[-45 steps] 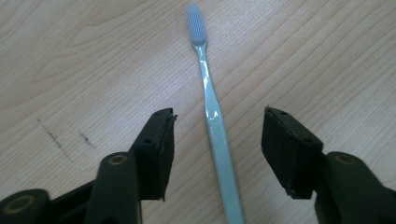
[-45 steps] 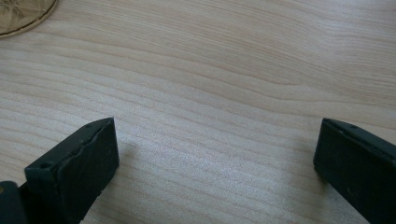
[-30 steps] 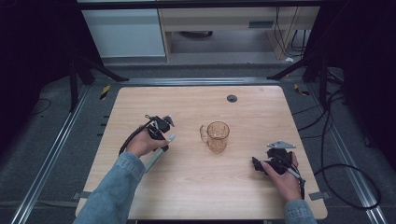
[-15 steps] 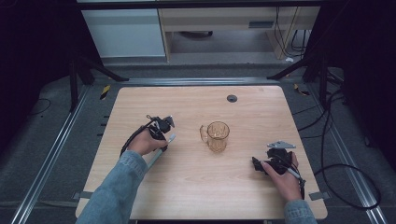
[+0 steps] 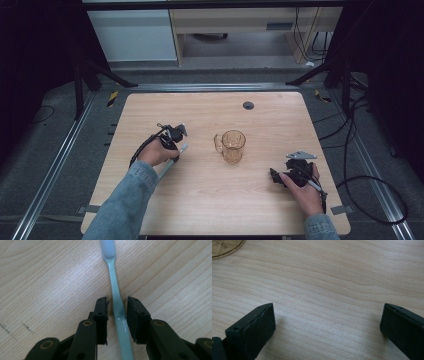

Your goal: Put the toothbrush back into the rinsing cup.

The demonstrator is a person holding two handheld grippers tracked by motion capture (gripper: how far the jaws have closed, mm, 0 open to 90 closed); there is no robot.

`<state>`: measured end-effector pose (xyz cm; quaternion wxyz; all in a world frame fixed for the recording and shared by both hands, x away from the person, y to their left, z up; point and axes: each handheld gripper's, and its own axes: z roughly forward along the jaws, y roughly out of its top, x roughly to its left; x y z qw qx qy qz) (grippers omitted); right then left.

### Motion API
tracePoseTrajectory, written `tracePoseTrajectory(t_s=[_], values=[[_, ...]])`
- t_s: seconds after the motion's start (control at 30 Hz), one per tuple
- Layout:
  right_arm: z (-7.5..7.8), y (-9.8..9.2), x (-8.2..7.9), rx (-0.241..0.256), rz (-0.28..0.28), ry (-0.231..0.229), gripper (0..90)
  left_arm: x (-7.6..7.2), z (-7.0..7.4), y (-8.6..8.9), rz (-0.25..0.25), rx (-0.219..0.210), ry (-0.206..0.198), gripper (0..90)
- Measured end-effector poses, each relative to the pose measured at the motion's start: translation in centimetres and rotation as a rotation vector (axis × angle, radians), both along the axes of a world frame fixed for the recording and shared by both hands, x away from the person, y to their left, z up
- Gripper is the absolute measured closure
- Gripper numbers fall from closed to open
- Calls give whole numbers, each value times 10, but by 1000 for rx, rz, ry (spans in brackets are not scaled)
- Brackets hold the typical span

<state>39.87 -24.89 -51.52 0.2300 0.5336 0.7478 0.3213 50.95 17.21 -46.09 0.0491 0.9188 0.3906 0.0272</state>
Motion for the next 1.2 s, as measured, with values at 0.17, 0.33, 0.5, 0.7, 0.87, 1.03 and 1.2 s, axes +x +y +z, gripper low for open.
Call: tracePoseTrajectory(t_s=[0.17, 0.33, 0.5, 0.7, 0.87, 1.03, 1.2], values=[[0, 0, 0, -1, -1, 0, 4, 0, -2, -1, -5, 6, 7, 732], [0, 0, 0, 0, 0, 0, 4, 1, -2, -1, -9, 9, 11, 756], [0, 0, 0, 0, 0, 0, 4, -2, 1, -2, 4, 0, -21, 786], [0, 0, -1, -1, 5, 1, 4, -6, 16, -2, -10, -24, -68, 788], [0, 0, -1, -1, 9, 1, 4, -10, 30, -4, -22, -55, -123, 789], [0, 0, 0, -2, 9, 1, 4, -13, 42, -5, -40, -78, -155, 789], [0, 0, -1, -2, 9, 1, 4, -14, 58, -5, -41, -96, -192, 789]])
